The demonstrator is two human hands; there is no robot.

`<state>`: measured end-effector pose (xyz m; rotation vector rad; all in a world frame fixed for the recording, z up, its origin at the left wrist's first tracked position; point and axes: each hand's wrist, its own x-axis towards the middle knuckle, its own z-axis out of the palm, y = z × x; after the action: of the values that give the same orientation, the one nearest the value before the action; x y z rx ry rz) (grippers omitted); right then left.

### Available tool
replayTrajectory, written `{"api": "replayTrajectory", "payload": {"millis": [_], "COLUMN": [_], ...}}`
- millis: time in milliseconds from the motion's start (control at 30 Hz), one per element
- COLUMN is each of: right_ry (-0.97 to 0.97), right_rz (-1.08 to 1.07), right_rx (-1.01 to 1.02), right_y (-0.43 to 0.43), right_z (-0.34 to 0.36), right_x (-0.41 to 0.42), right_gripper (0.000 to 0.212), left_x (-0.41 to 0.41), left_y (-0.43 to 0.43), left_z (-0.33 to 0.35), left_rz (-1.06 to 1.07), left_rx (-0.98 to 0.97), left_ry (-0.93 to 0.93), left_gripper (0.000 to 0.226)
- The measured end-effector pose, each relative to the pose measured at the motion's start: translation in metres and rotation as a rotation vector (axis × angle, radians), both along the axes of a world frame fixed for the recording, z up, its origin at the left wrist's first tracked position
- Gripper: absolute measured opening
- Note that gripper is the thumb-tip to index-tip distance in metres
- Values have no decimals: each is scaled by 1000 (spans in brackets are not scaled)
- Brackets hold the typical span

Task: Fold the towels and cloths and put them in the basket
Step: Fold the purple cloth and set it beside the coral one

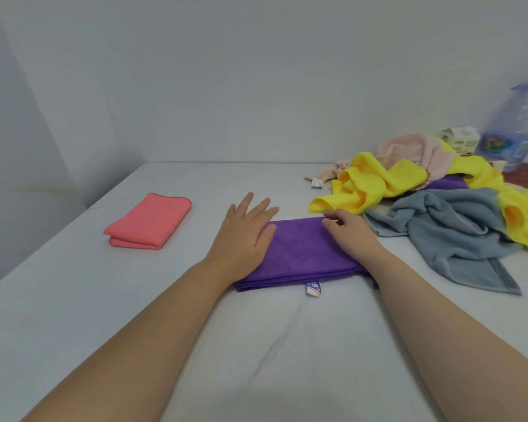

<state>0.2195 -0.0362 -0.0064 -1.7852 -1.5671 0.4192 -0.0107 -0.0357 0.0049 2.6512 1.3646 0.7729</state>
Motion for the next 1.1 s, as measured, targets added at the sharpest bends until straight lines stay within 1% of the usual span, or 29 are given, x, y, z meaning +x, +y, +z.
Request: {"api": "replayTrajectory", "payload": {"millis": [67, 100, 167, 267, 333, 400, 467, 533, 567, 667, 767, 800, 833, 867, 933, 967, 1033, 1100], "right_ry": [-32, -51, -137, -284, -299, -295, -275, -209, -145, 82, 365, 444, 481, 486, 427, 383, 286, 204], "right_rz": [-6, -11, -24, -27, -28, -19, -16, -14, -13, 20, 53, 71, 91, 114, 172, 194, 216, 239], "right_rx": [-25, -38, -72, -136, -138, -123, -106, -81, -69, -34, -51, -33, -6, 25, 94, 123, 177, 236], "right_y": [9, 13, 20, 24, 23, 22, 20, 16, 14, 12, 11, 11, 10, 7, 3, 0, -8, -15], "right_z": [1, 2, 2, 1, 0, 0, 1, 3, 4, 12, 28, 36, 43, 51, 69, 77, 94, 107], "right_x": [1, 1, 2, 2, 3, 4, 4, 2, 2, -1, -3, -4, -4, -6, -12, -15, -21, -26], "right_gripper": [32, 32, 34, 37, 38, 36, 29, 21, 20, 24, 30, 31, 32, 33, 33, 33, 33, 33], "left_x": [8, 9, 8, 8, 8, 8, 8, 8, 8, 7, 7, 8, 10, 13, 19, 21, 26, 29], "left_y": [-2, -1, 2, 2, 1, 1, 1, 1, 0, -3, -3, -1, 2, 4, 8, 9, 10, 7], "left_z": [-9, -12, -14, -12, -11, -10, -10, -11, -10, -9, -3, 2, 9, 18, 42, 54, 75, 89], "left_rz": [-44, -48, -45, -44, -43, -43, -43, -40, -39, -25, -20, -18, -12, -3, 0, -14, -59, -93], "left_rx": [-103, -165, -230, -240, -245, -244, -244, -244, -238, -212, -223, -212, -210, -230, -315, -361, -433, -452], "left_ry": [253, 345, 432, 462, 468, 472, 479, 470, 456, 334, 141, 63, -36, -154, -378, -453, -534, -561], "left_gripper": [54, 54, 56, 58, 58, 58, 58, 58, 59, 64, 73, 75, 76, 76, 72, 68, 57, 40]}}
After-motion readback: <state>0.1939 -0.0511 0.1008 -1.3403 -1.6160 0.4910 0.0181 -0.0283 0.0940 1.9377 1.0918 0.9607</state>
